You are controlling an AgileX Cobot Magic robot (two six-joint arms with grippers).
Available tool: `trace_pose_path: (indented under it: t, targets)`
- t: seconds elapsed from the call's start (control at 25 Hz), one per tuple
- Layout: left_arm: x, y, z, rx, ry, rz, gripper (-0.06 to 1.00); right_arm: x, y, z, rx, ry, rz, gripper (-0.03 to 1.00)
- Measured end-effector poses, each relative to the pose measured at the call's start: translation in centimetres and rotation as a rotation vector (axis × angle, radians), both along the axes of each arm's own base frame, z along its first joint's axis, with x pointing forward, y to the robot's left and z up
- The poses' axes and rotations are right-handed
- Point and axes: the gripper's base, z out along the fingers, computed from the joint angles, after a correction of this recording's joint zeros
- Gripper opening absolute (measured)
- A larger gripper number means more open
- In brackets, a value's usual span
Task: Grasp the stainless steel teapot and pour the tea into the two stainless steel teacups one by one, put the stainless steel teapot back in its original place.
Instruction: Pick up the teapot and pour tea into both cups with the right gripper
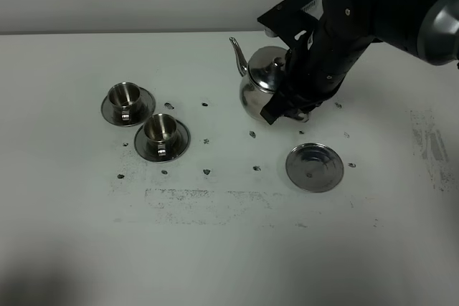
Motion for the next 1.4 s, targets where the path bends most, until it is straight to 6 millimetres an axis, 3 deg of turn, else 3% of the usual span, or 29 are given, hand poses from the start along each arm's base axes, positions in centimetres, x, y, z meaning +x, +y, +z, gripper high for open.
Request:
trace_pose_path:
  t: [0.44, 0.64, 0.96, 1.4]
  targets:
    - [0.0, 0.0, 0.0, 0.000, -0.001, 0.000, 0.72, 4.2, 3.2, 0.3, -0.048, -0.036, 0.214, 0.17]
    - [0.0, 0.0, 0.0, 0.000, -0.001, 0.000, 0.72, 6.5, 4.6, 1.3, -0.036, -0.117, 0.280, 0.17]
    - [0.0, 0.0, 0.0, 0.000, -0.001, 0.000, 0.72, 8.8, 6.8, -1.3, -0.064, -0.157, 0.420, 0.17]
    - [0.0, 0.0, 0.0, 0.000, -0.001, 0.000, 0.72, 9.6, 8.7, -4.5, -0.129, -0.212, 0.552, 0.17]
